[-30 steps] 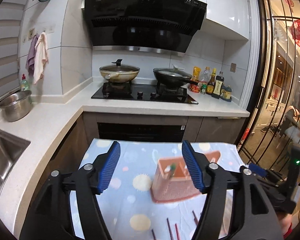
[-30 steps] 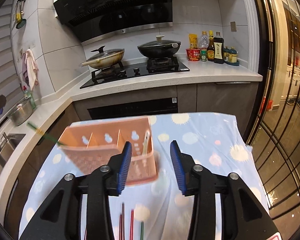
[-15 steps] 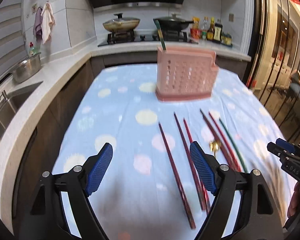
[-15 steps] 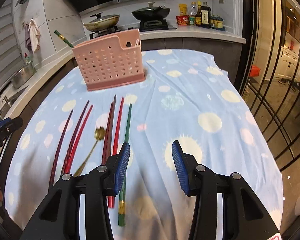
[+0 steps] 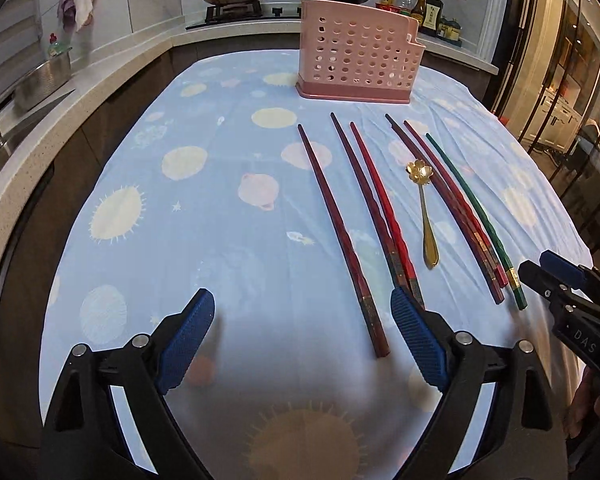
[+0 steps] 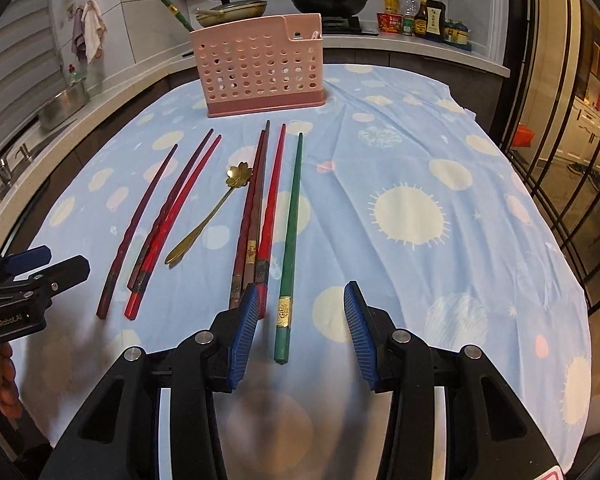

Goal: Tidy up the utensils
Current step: 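Move both open tools back down to the remaining chopsticks, then grasp a dark-red chopstick with the left tool while the right tool grasps a green chopstick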

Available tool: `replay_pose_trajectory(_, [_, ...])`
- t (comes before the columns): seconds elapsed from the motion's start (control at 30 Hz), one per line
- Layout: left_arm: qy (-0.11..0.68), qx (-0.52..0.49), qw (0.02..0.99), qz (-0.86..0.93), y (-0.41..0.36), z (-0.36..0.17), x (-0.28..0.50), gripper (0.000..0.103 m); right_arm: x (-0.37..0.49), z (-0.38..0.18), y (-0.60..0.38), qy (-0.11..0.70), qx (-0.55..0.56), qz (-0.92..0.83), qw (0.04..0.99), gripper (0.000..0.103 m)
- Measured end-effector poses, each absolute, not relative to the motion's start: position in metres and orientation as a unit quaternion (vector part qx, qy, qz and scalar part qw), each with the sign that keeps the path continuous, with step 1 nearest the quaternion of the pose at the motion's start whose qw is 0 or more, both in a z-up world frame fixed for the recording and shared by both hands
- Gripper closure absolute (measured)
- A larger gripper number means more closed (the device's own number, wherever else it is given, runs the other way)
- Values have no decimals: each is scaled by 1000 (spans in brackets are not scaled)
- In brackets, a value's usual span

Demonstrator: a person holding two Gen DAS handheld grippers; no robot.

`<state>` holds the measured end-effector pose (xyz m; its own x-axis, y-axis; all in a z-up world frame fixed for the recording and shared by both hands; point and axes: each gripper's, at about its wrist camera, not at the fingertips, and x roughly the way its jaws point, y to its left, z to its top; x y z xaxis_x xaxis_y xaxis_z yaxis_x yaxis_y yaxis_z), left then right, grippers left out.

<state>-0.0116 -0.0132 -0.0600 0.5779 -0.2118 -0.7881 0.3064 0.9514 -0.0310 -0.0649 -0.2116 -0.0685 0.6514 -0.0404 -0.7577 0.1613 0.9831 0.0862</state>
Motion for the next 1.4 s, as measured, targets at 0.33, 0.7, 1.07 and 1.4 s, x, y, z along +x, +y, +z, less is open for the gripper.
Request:
replay_pose_trajectory(0.33, [448,76,879,-145,-22,-78,-7,26,-61,-80,-219,427,87,-61,898,70])
replay_pose_trajectory(0.7, [446,85,876,-162,-26,-83,-10,44,-62,-86,-220,430,86,-63,896,79])
replay_pose_trajectory(1.07, [462,38,865,-194,-17,-78,-9,95,-67,-81,-218,427,82,-55,899,96])
replay_pose_trajectory(1.4, [438,8,874,-210,-7,-42,-19,96,-80,-42,-222,385,90,-53,917,96])
